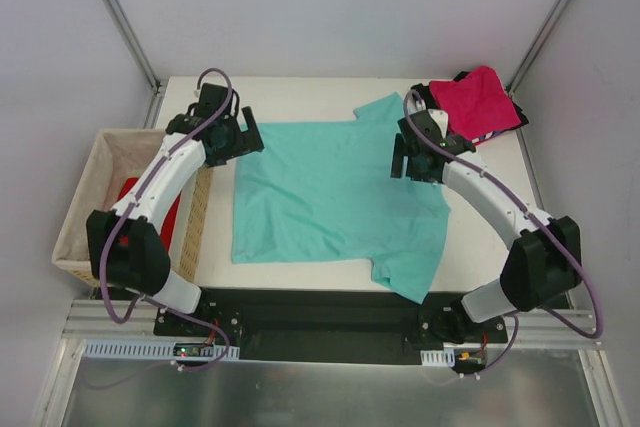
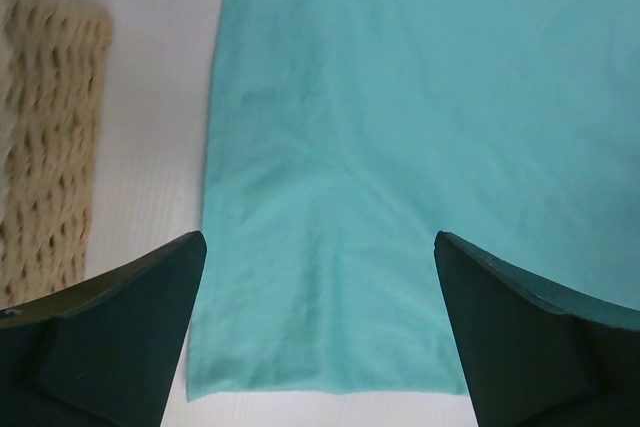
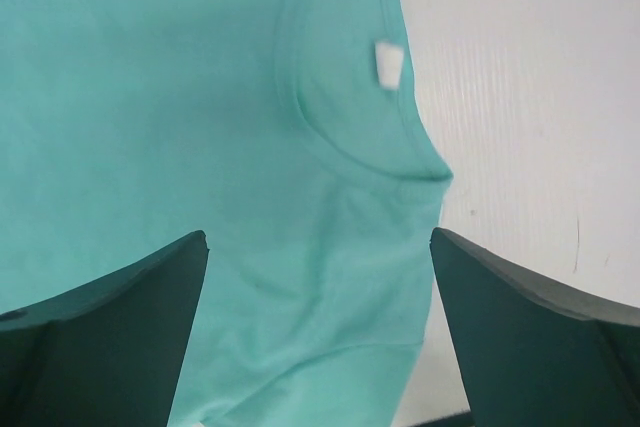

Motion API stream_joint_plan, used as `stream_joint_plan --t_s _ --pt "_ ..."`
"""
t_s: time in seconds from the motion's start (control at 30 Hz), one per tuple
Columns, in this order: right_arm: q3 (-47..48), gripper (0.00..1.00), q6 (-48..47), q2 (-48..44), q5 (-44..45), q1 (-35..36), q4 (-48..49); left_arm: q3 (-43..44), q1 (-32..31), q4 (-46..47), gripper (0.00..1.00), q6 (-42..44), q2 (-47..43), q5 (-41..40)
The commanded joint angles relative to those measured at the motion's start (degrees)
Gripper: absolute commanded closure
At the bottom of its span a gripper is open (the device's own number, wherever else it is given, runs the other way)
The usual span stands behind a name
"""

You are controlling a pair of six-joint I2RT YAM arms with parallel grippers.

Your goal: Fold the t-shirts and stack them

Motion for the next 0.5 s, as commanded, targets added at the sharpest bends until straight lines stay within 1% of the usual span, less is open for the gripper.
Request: stream_joint_plan --t_s 0.0,0.03,0.1,0.13,0.17,0.23,0.27,0.4,0.47 --pt "9.2 0.02 -5.0 6.4 -1.4 -2.7 1.3 8.6 -1.6 -0.2 0.01 2.3 8.0 3.0" --pt "11.6 0.02 -6.0 8.8 -2.0 -3.0 1.9 9.9 -2.0 -0.3 0.01 2.3 11.4 3.0" --pt "14.5 0.02 -6.7 11.5 -4.2 -4.6 3.5 13.0 -2.3 -0.3 0.01 2.1 14.5 2.6" --pt "16.1 0.02 -6.7 14.4 -4.9 -5.2 3.5 13.9 -2.6 -0.3 0.01 1.9 17.3 2.2" --pt "19.2 0.02 -7.0 15.8 -6.7 -5.8 3.7 14.7 -2.7 -0.2 0.01 1.7 18.7 1.8" --pt "22.5 0.03 -7.2 19.2 -8.6 -7.3 3.5 16.6 -2.8 -0.2 0.01 0.8 22.4 1.2" --pt "25.4 0.03 -7.4 22.2 -9.9 -7.7 3.0 17.3 -2.8 -0.2 0.01 0.5 23.6 1.0" --pt "31.5 0.02 -8.7 28.7 -12.1 -8.5 2.2 21.2 -2.8 -0.2 0.01 -0.3 28.9 0.6" --pt "33.1 0.02 -8.9 31.5 -14.8 -9.0 2.3 22.6 -2.7 -0.5 0.01 -0.5 31.8 0.9"
